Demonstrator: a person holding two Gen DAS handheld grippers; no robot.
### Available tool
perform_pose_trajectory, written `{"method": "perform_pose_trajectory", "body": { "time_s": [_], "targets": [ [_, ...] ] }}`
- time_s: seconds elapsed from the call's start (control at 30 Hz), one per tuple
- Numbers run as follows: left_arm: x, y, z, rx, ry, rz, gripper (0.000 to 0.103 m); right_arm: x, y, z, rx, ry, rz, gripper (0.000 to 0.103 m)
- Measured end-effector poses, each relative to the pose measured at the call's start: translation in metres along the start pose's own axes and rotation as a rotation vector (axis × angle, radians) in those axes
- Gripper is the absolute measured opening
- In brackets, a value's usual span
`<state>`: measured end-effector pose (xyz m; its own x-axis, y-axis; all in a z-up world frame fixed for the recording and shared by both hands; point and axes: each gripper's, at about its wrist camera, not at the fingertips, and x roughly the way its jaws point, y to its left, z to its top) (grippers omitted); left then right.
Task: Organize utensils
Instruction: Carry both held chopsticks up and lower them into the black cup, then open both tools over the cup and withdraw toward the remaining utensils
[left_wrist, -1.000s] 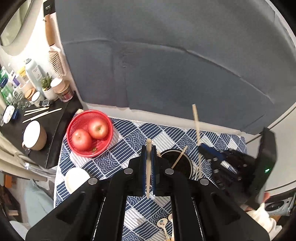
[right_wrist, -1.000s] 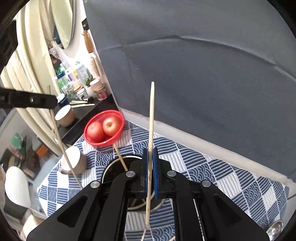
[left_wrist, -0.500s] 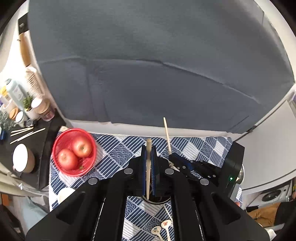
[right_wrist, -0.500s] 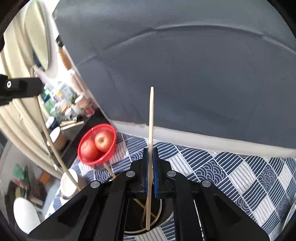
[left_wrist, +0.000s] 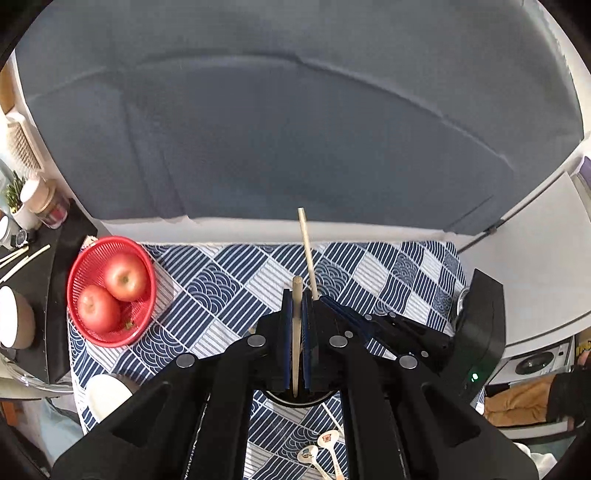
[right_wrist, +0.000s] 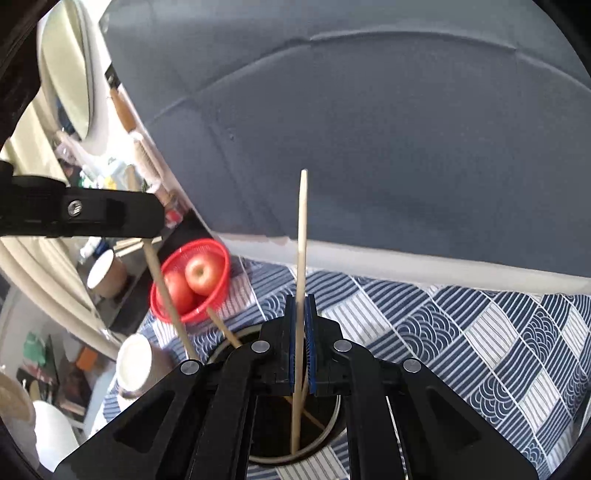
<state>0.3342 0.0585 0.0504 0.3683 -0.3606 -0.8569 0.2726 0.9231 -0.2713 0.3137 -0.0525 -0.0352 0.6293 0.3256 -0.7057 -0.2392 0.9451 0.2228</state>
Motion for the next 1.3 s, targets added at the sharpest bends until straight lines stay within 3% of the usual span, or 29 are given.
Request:
{"method": "perform_pose_trajectory", "body": {
  "time_s": [0.23,0.4,0.43,0.47,0.53,0.57,0.63,0.7,0.77,0.9,1.3],
  "targets": [
    [0.004,-0.001,-0.013,0.001,0.006,-0.019,0.005,-0.012,0.004,-0.017,-0.091,0.039,-0.015,0.005],
    [-0.001,0.003,-0.020,-0.016,-0.012,-0.023,0.008,-0.020,0.005,-0.025,-0.142,0.046,-0.073,0.009],
    [-0.003,0.003,-0.020,-0.019,-0.014,-0.021,0.011,-0.023,0.004,-0.027,-0.152,0.049,-0.075,0.016],
    [-0.004,0.005,-0.022,-0.024,-0.015,-0.020,0.022,-0.025,0.003,-0.028,-0.160,0.052,-0.074,0.023],
    [-0.007,0.009,-0.026,-0.043,-0.027,-0.018,0.039,-0.030,0.000,-0.031,-0.174,0.049,-0.079,0.045],
    [-0.009,0.011,-0.027,-0.053,-0.031,-0.016,0.049,-0.033,-0.002,-0.033,-0.182,0.044,-0.080,0.046],
    [-0.010,0.017,-0.033,-0.081,-0.041,0.003,0.058,-0.038,-0.006,-0.037,-0.193,0.053,-0.074,0.048],
    [-0.010,0.023,-0.039,-0.099,-0.038,0.037,0.077,-0.039,-0.008,-0.041,-0.204,0.065,-0.063,0.056],
    [-0.011,0.028,-0.046,-0.114,-0.051,0.091,0.079,-0.042,-0.011,-0.047,-0.217,0.069,-0.073,0.058],
    [-0.011,0.041,-0.063,-0.156,-0.033,0.132,0.083,-0.044,-0.015,-0.057,-0.234,0.093,-0.070,0.064],
    [-0.003,0.059,-0.117,-0.257,-0.004,0.287,0.090,-0.034,-0.024,-0.095,-0.287,0.199,-0.056,0.065]
  ]
}}
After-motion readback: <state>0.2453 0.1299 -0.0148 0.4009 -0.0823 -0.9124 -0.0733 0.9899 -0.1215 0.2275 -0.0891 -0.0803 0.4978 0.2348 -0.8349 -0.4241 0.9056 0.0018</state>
